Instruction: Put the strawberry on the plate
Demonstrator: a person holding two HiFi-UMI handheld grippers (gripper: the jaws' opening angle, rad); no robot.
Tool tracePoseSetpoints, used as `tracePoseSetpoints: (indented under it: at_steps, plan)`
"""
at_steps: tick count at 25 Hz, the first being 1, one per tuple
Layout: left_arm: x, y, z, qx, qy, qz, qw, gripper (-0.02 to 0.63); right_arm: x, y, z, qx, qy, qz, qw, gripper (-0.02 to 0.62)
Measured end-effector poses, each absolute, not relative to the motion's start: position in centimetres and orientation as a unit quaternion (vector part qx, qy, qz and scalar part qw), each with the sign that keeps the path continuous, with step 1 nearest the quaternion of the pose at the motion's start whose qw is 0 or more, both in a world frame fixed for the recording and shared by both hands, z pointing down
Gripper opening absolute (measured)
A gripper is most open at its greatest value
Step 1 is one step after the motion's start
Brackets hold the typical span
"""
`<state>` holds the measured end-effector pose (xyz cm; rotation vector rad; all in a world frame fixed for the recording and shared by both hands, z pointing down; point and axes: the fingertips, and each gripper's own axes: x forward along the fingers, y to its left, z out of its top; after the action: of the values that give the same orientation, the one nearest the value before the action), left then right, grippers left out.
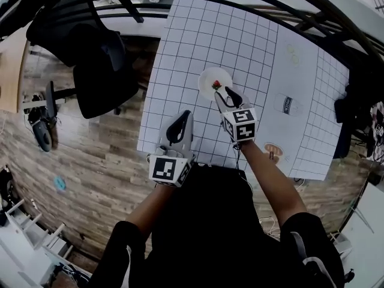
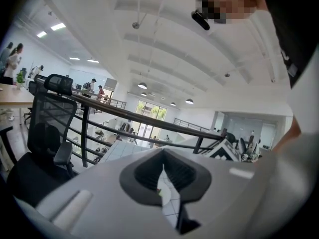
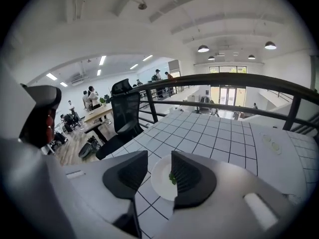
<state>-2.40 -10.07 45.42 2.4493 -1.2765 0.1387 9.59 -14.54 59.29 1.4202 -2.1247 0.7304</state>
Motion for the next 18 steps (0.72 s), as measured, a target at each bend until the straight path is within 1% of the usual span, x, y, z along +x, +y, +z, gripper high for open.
tracePoseSetpoints:
  at_steps: [3, 9, 11, 15, 18]
  plan:
    - [-1.8, -9.8, 44.8, 0.871, -0.445, 0.041, 0.205, 0.009, 9.3, -14.0, 56.6, 0.525, -0.781, 0.265, 0.21, 0.124]
    - [-1.4, -10.0, 43.2, 0.877, -0.437, 0.031, 0.198, 0.009, 9.0, -13.1, 52.0, 0.543, -0.778, 0.279, 0.148, 0.085]
    - [-1.5, -10.3, 42.8, 0.879, -0.436, 0.029, 0.193, 0.009, 9.0, -13.0, 50.4, 0.55, -0.78, 0.265, 0.14, 0.068]
    - [-1.3, -10.7, 41.8, 0.883, -0.432, 0.022, 0.183, 0.009, 9.2, -12.6, 47.1, 0.561, -0.788, 0.207, 0.145, 0.041]
    - [-1.0, -10.7, 41.4, 0.886, -0.426, 0.016, 0.185, 0.009, 9.0, -12.1, 45.3, 0.563, -0.792, 0.193, 0.135, 0.025]
